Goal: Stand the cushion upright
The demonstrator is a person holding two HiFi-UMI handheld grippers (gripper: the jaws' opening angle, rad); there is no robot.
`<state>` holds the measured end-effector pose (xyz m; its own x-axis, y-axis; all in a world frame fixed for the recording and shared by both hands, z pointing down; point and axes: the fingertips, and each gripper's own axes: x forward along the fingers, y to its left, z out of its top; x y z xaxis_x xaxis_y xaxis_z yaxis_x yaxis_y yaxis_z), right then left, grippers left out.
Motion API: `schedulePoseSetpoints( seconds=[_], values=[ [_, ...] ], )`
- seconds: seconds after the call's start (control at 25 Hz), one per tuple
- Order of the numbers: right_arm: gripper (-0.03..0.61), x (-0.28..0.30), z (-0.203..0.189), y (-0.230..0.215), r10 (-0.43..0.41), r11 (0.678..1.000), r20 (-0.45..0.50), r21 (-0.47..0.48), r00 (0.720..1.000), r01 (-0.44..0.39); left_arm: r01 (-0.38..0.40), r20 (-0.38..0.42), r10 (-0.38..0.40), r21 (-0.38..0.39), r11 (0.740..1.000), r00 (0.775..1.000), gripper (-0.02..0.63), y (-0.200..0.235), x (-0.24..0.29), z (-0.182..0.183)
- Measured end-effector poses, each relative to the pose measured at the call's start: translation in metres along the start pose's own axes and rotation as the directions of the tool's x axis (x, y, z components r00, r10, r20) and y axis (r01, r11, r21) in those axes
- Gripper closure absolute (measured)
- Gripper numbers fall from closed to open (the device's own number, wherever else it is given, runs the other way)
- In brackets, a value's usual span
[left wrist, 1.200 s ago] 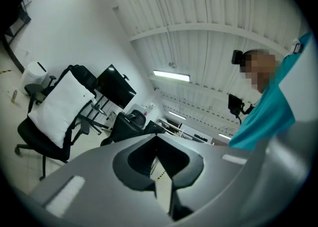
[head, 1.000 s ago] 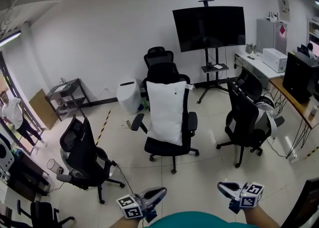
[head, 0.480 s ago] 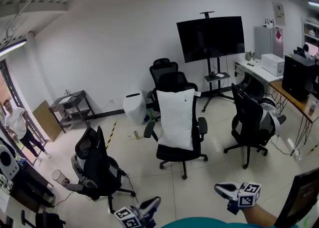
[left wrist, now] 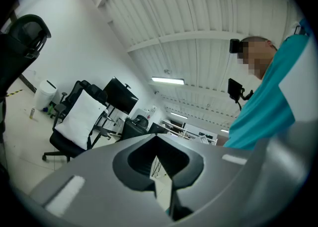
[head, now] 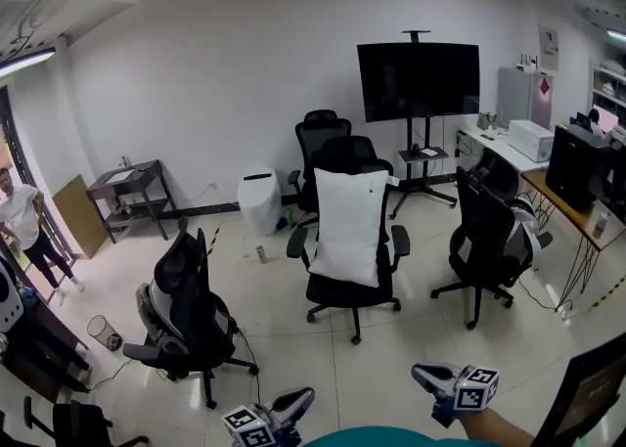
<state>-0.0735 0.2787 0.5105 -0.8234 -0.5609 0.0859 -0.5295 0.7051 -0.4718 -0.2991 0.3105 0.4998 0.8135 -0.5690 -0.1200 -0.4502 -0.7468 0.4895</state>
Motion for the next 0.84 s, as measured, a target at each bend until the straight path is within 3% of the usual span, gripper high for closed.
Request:
schedulePoseSetpoints(
  seconds=[0.12, 0.28, 0.84],
  values=[
    [0.578, -0.009, 0.000, -0.001, -0.011, 0.999, -0.038, -0.045, 0.999, 0.010, -0.026, 0.043, 0.026, 0.006, 1.000, 0.999, 0.603, -0.005, 0.006, 0.003],
    [0.578, -0.017, 0.009, -0.004, -0.013, 0.997, -0.038, -0.074, 0.999, 0.010, -0.028, 0.043, 0.027, 0.032, 0.999, 0.999, 0.603, -0.014, 0.009, 0.003],
    [0.578, -0.018, 0.015, -0.008, 0.011, 0.995, -0.051, -0.101, 0.999, -0.017, -0.051, 0.083, 0.049, 0.015, 0.999, 0.995, 0.603, -0.012, 0.012, 0.004]
  ],
)
